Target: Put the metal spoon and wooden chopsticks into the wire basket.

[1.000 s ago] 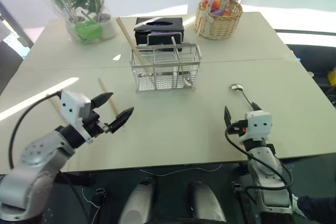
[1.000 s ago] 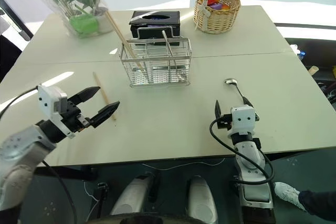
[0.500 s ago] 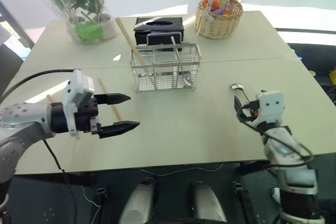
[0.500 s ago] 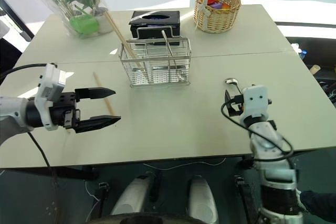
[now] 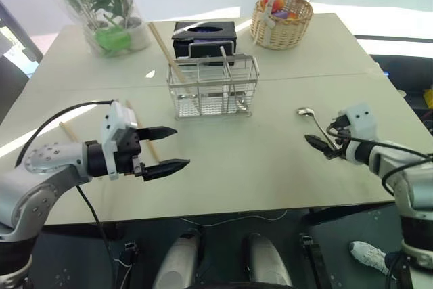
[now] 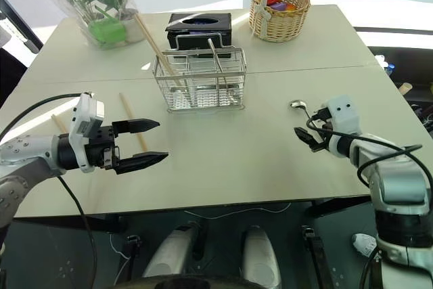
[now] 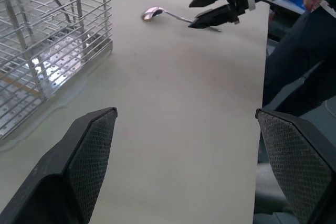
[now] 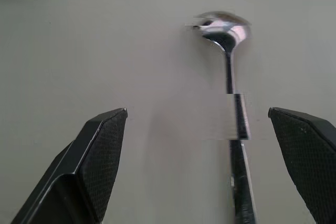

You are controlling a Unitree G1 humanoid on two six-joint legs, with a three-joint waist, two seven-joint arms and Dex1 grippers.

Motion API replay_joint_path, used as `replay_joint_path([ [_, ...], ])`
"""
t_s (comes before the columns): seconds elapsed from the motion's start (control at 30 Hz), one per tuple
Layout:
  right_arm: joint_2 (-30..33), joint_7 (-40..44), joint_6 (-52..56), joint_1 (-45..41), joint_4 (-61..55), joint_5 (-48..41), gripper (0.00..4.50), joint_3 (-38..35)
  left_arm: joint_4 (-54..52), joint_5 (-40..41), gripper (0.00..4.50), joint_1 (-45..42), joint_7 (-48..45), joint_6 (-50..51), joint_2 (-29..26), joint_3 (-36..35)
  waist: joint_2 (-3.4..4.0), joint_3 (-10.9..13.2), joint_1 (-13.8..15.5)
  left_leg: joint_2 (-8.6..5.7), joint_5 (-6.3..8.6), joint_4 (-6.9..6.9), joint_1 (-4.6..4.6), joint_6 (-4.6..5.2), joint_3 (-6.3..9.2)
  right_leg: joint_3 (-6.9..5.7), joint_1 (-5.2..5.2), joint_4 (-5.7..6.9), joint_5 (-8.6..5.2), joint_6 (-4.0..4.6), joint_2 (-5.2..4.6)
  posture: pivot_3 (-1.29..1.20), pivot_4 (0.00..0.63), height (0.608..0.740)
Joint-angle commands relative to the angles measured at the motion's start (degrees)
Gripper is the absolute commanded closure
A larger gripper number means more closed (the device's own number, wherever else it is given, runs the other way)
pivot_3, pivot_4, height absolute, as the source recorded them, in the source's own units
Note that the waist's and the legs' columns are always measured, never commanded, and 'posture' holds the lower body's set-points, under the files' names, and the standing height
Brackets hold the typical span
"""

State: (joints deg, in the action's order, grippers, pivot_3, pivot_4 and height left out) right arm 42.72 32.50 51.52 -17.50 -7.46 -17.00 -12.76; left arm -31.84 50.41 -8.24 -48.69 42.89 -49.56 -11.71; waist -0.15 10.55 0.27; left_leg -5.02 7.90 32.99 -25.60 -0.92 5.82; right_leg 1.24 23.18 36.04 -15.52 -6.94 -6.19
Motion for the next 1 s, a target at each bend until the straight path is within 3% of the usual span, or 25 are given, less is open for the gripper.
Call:
replay_joint_path([
  [0.03,1.82,3.14,-4.76,-4.69,8.08,0.75,0.05,1.18,-2.96,0.46,0.04,0.86,1.09,-0.95,0.27,-2.15,0.00,0.00,-0.02,0.00,0.00,0.00,0.01,0.00,0.00,0.00,-0.01,0.00,0.00,0.00,0.00,0.00,0.150,0.740],
  [0.23,0.23,6.14,-10.10,-12.20,23.22,2.11,0.05,4.82,-4.66,0.38,0.04,2.10,2.95,-0.79,0.60,-2.61,-0.01,0.00,-0.10,0.00,-0.08,0.01,0.01,0.12,-0.02,0.00,-0.01,0.01,0.01,-0.01,0.03,0.00,0.150,0.740],
  [0.5,-2.47,7.90,-16.38,-15.65,33.72,4.94,0.05,8.25,-5.12,0.43,0.04,1.17,5.49,-0.82,1.12,-2.69,-0.08,-0.03,-0.28,0.01,-0.08,0.04,0.13,0.13,-0.02,0.00,-0.14,0.02,0.01,-0.02,0.13,0.00,0.150,0.740],
  [0.6,-2.92,8.72,-17.08,-15.77,34.82,5.29,0.89,8.42,-5.29,0.68,0.00,0.80,6.24,-0.63,1.10,-2.98,-0.17,-0.08,-0.88,0.02,-0.08,0.04,0.19,0.12,0.01,0.00,-0.22,0.01,0.01,-0.02,0.21,0.00,0.150,0.740],
  [0.83,-2.70,10.05,-16.51,-15.28,33.63,5.62,4.46,8.49,-4.94,0.79,0.00,0.86,6.50,-0.76,0.85,-3.43,-0.17,-0.08,-1.08,0.04,-0.08,0.03,0.19,0.12,0.04,0.00,-0.20,0.02,0.01,-0.02,0.26,0.00,0.150,0.740],
  [1.0,-2.57,9.93,-15.81,-15.66,32.66,5.75,4.46,8.20,-4.63,0.73,0.00,0.83,6.18,-0.89,0.89,-3.21,-0.17,-0.08,-1.05,0.04,-0.07,0.03,0.19,0.11,0.04,0.00,-0.20,0.01,0.01,-0.02,0.26,0.00,0.150,0.740],
])
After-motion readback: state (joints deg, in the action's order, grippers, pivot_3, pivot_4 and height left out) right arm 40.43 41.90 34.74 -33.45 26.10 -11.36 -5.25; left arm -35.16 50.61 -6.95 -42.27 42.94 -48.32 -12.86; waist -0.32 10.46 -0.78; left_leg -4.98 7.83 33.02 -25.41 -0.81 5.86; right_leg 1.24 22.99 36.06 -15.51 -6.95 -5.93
